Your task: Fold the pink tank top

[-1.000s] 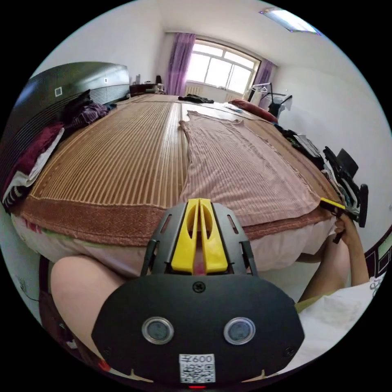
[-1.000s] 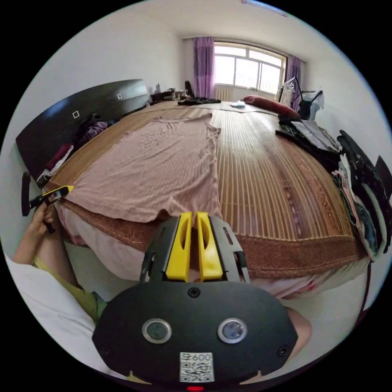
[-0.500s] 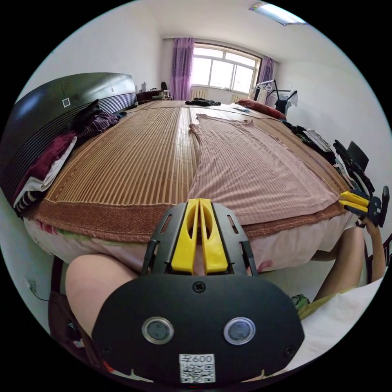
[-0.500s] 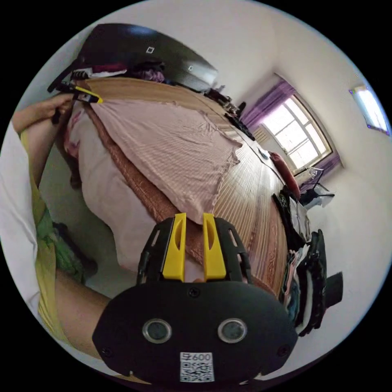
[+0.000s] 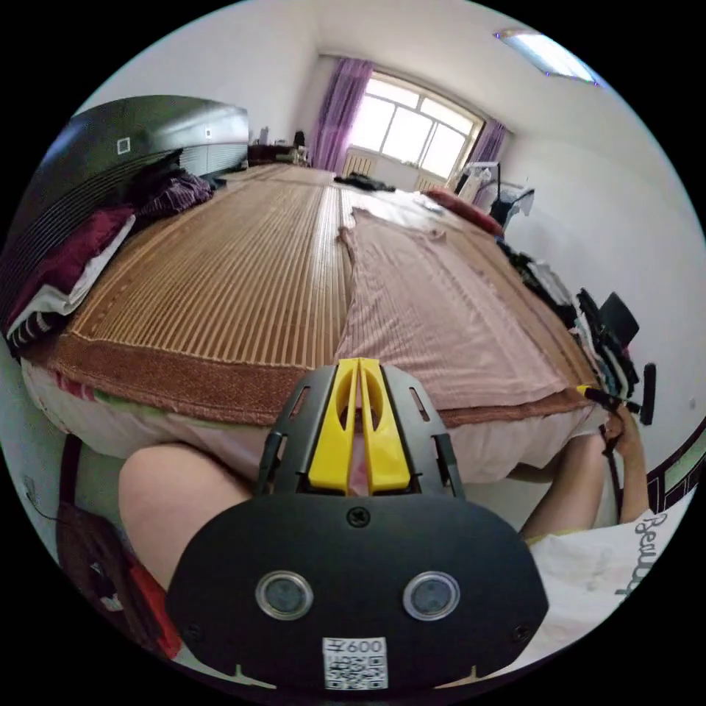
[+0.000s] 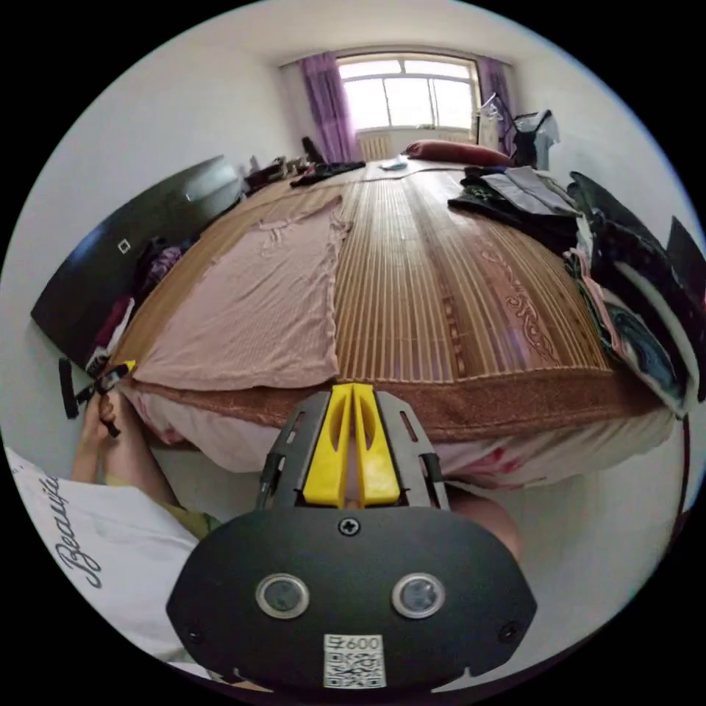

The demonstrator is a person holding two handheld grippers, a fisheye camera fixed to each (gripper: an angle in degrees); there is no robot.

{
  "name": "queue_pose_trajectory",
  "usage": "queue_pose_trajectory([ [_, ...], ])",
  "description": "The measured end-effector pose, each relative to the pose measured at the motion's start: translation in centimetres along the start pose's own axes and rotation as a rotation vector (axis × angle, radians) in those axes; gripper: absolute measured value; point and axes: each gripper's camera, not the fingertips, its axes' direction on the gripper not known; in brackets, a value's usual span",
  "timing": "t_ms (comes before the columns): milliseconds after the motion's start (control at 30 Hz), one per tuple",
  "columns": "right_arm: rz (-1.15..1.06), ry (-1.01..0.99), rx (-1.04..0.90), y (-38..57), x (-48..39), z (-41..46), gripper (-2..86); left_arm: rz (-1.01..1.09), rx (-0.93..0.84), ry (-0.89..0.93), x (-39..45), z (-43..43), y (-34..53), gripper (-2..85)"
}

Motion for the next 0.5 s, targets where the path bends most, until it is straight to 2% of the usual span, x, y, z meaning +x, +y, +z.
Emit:
queue_pose_trajectory([
  [67,0.12,0.037,0.166,1.0,-0.7,-3.0,-0.9,-0.002,0.149,-0.003,0.5,-3.1,0.9,0.3],
  [133,0.148,0.074,0.289,1.6,-2.4,-4.4,-0.9,0.065,0.228,-0.061,1.9,-4.4,1.7,0.4],
  [200,0.047,0.066,0.374,1.9,-5.4,-4.6,-0.9,0.233,0.323,-0.152,4.8,-5.3,3.1,0.5],
  [233,-0.056,0.052,0.37,1.6,-7.9,-4.0,-0.9,0.373,0.409,-0.218,7.2,-5.6,4.4,0.6],
  [300,-0.209,0.033,0.292,0.9,-11.8,-2.4,-0.8,0.438,0.507,-0.259,9.8,-5.5,6.0,0.9],
  [367,-0.307,-0.006,0.227,0.5,-16.0,-0.3,-0.8,0.48,0.43,-0.078,11.2,-4.0,6.3,1.3],
  [433,-0.375,-0.117,0.282,1.2,-18.1,0.2,-0.8,0.479,0.312,0.017,11.9,-2.2,6.1,1.8],
  [500,-0.434,-0.177,0.316,1.7,-19.9,0.6,-0.8,0.504,0.23,0.034,12.8,-0.5,6.2,2.9],
])
